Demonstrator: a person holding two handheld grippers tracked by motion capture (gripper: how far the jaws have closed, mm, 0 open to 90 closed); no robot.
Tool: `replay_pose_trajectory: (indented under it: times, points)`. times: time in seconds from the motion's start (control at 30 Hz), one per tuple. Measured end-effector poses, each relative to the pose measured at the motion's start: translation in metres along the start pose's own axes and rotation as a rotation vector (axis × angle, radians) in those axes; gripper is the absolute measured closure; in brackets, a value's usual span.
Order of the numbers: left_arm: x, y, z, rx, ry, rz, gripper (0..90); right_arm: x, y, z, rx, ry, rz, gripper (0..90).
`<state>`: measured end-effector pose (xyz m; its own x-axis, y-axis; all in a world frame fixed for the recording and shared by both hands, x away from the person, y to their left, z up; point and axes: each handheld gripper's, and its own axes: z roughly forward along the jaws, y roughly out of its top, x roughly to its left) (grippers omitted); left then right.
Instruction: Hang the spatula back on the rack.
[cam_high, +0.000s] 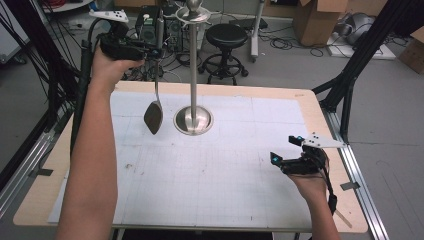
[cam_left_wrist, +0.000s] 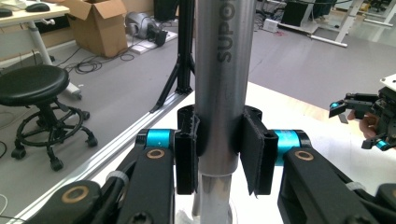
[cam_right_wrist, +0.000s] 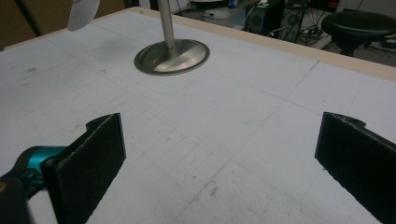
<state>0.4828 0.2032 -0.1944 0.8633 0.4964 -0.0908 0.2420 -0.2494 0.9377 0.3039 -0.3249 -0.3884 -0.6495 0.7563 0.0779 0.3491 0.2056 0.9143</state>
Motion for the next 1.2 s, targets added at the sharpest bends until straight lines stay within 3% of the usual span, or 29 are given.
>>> replay_pose_trajectory:
  times: [0.33, 0.7, 0.83, 0.9, 0.93, 0.97, 1.2]
  points:
    - [0.002, 0.000, 0.009, 0.022, -0.003, -0.007, 69.1, 0.002, 0.000, 0.000, 0.006, -0.002, -0.011, 0.7]
    - [-0.017, 0.001, 0.027, 0.054, -0.040, 0.037, 68.9, 0.003, 0.001, 0.001, 0.007, 0.001, -0.015, 0.7]
    - [-0.021, 0.001, 0.032, 0.062, 0.026, 0.041, 68.0, 0.005, 0.001, 0.002, 0.008, 0.005, -0.023, 0.7]
    - [-0.021, 0.000, 0.032, 0.056, 0.031, 0.025, 65.4, 0.005, 0.001, 0.002, 0.008, 0.006, -0.023, 0.7]
    - [-0.021, -0.001, 0.031, 0.050, 0.030, 0.012, 65.4, 0.005, 0.001, 0.002, 0.008, 0.006, -0.023, 0.7]
    - [-0.022, -0.002, 0.028, 0.040, 0.031, -0.016, 56.7, 0.005, 0.001, 0.001, 0.006, 0.006, -0.019, 0.7]
    - [-0.033, -0.022, 0.001, -0.005, 0.028, -0.043, 45.0, 0.004, 0.001, 0.000, 0.001, 0.006, -0.017, 0.7]
